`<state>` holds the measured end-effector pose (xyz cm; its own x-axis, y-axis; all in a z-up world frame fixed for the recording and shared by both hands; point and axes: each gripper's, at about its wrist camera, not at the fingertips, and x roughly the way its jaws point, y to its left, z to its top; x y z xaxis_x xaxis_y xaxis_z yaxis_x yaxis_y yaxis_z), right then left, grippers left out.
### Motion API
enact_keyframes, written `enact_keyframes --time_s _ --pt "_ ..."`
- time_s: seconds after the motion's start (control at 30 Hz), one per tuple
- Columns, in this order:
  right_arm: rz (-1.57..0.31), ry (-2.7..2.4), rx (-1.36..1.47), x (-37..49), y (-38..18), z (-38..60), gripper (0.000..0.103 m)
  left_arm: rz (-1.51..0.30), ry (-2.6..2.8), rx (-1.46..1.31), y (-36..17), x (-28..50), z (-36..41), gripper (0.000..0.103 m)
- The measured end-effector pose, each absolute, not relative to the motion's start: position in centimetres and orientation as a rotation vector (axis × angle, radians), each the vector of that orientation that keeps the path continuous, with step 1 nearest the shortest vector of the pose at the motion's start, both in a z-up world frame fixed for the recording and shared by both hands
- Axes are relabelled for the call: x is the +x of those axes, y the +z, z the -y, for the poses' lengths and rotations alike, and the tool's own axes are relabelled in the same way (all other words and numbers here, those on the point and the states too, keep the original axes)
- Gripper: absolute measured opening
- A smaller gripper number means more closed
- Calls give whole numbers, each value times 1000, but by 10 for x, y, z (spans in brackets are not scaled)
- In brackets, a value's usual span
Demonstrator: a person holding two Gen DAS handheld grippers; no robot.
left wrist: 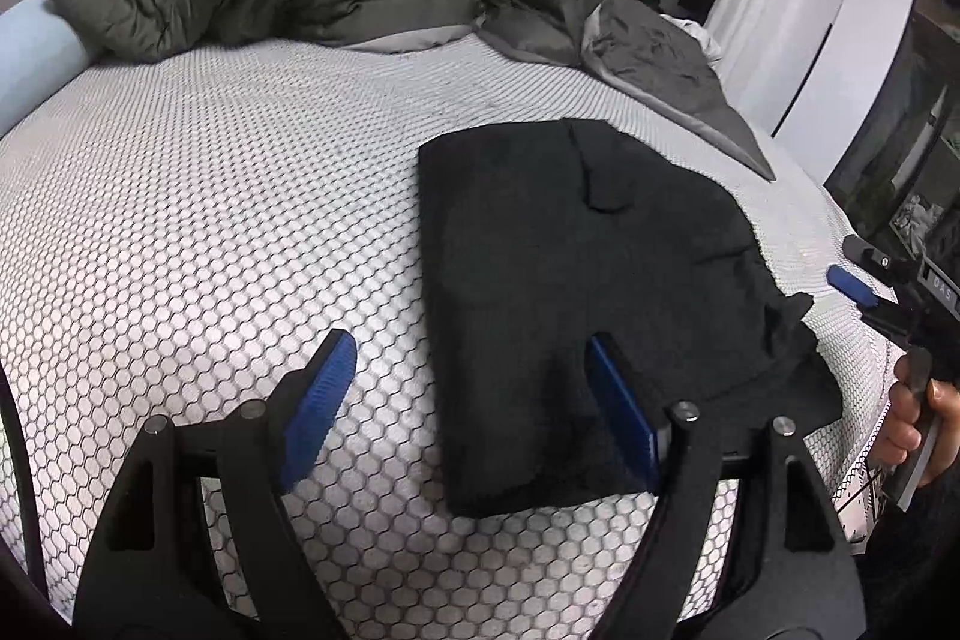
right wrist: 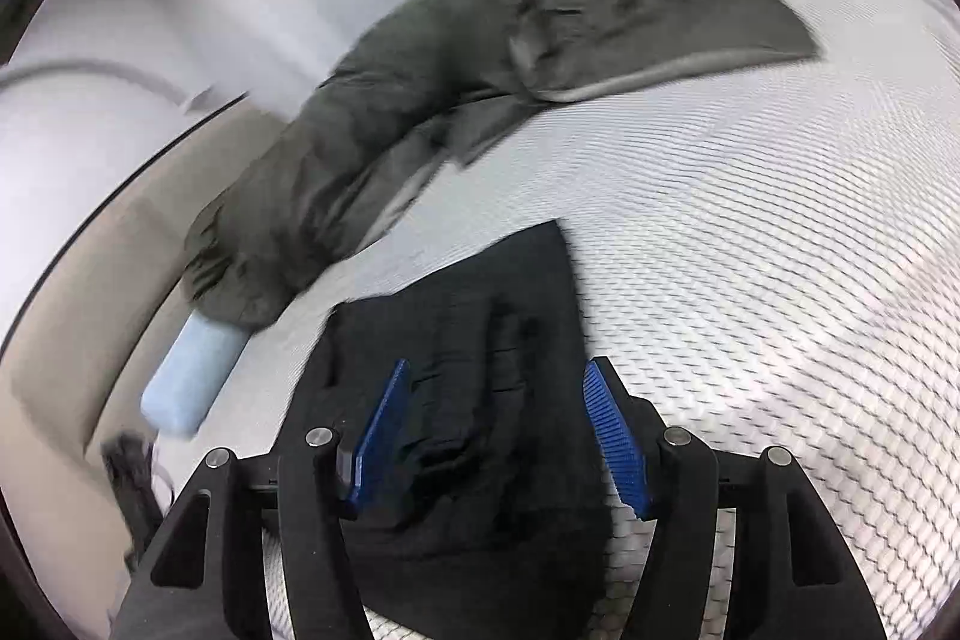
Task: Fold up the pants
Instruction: 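Press the folded pants flat with both open grippers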
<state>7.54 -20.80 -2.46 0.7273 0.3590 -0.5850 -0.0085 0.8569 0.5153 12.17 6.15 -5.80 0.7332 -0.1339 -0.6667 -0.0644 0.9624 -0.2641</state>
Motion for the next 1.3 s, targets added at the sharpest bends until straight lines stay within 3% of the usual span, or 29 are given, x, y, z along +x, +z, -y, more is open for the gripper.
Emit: enact_keyframes --time_s 0.4,0.57,0.97,1.0,1.1,1.3 --pt "-982 375 575 119 -77 166 60 -773 -85 -222 -61 127 -37 76" --pt "-1002 361 635 120 -84 180 45 -776 -73 -227 -62 126 -40 76" --pt "-1059 430 731 118 -91 194 46 -778 -77 -213 -64 125 -40 76" --pt "-1048 425 706 120 -89 189 43 -779 -74 -213 -64 125 -39 76" --pt "-994 391 584 118 -73 174 12 -772 -73 -230 -63 123 -41 76" --pt "-822 431 427 80 -16 164 8 -743 -84 -266 -57 118 -47 76"
